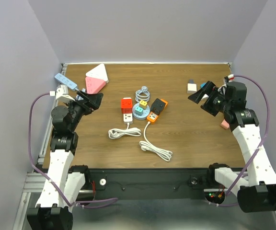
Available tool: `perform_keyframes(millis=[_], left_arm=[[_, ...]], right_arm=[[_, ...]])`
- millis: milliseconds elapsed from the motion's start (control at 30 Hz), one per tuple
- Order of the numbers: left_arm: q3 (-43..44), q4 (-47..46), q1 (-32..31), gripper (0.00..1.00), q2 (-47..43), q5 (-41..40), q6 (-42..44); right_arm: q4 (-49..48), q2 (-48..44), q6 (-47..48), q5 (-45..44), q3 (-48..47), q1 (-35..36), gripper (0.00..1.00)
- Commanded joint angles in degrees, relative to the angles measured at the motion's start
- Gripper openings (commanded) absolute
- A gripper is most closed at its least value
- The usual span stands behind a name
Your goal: Pull the plug off the socket
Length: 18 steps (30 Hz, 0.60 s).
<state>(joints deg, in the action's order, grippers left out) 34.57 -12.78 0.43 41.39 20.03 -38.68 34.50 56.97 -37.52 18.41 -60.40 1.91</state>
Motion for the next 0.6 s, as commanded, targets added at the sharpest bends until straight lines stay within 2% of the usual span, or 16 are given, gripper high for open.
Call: perform_keyframes(millis=[0,100,167,200,233,300,400,500,567], left_arm=[[1.56,-0.93,-0.25,0.99,-1.75,3.34,-2.1],[0.94,-1.02,-2.62,0.99,-1.13,5.8,-2.02],[0.42,-1.02,-2.8,0.99,-0.7,7.74,-1.93],[0.24,-1.02,-2.89,0.99,-0.26,8.52,-1.84],[-0.02,-0.94,-2.97,0.99,0.01,9.66,-1.49],[0.06,-0.24,-3.15,0.99,0.62,10.55,-1.05],[0.68,2.4,-3.24,0.99,1.06,10.55,-0.09],[0.68,4.68,-3.5,0.99,1.5,10.91,0.88],[0.42,6.18,-3.68,0.99,1.42,11.08,1.58]], right_arm=[[-0.57,2.17,3.94,6.44,-1.39,0.11,1.0],[-2.42,5.25,4.73,6.55,-1.64,1.16,1.0],[-2.51,7.89,5.7,2.52,-3.31,5.45,1.0],[-2.51,9.2,5.88,0.33,-5.15,7.91,1.0],[-2.33,10.43,6.92,-5.26,-6.47,13.5,1.0],[-1.37,15.61,8.42,-13.62,-9.98,19.41,1.0],[-0.58,22.82,10.0,-17.61,-12.97,21.72,1.0],[0.92,30.27,10.45,-26.46,-18.86,26.11,1.0],[2.15,33.54,8.78,-29.3,-23.87,27.35,1.0]])
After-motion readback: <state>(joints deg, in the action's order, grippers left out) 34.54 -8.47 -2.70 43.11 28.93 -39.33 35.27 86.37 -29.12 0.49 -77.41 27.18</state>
